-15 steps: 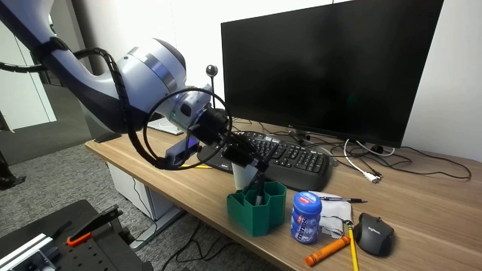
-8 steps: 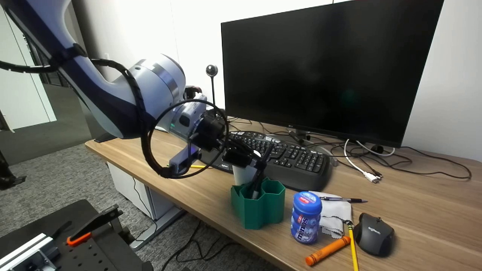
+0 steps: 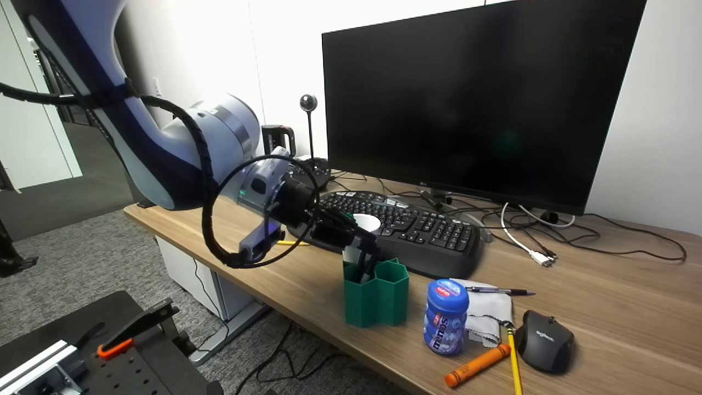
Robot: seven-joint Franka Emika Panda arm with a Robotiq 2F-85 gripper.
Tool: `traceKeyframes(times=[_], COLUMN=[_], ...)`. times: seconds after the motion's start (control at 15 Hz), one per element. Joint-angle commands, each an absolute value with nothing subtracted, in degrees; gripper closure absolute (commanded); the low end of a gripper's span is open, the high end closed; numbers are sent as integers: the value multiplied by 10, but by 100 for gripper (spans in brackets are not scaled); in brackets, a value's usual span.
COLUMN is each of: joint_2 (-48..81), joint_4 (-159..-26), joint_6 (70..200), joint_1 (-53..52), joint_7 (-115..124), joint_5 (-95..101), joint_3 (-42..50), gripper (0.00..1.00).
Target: Pick up the pen and put it in the green object
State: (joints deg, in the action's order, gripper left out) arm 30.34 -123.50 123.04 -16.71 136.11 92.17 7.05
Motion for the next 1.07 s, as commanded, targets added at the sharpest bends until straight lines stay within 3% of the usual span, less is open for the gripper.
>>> traceKeyframes(times=[0.0,0.27,0.73,0.8,1.0], joint_2=[286,254,99,159,110], joint_4=[-1252,-1283,-1395,-1354,-1386], joint_6=[1209,1228,1395,1350,1383], joint_1=[-112,-81,-30,-48,-44], joint_7=[1365,1362,1190,1264,1220], joint_5=[951,958,853,892,864], joint_3=[11,-20,-63,-54,-55], gripper=[29,1,0,0,0])
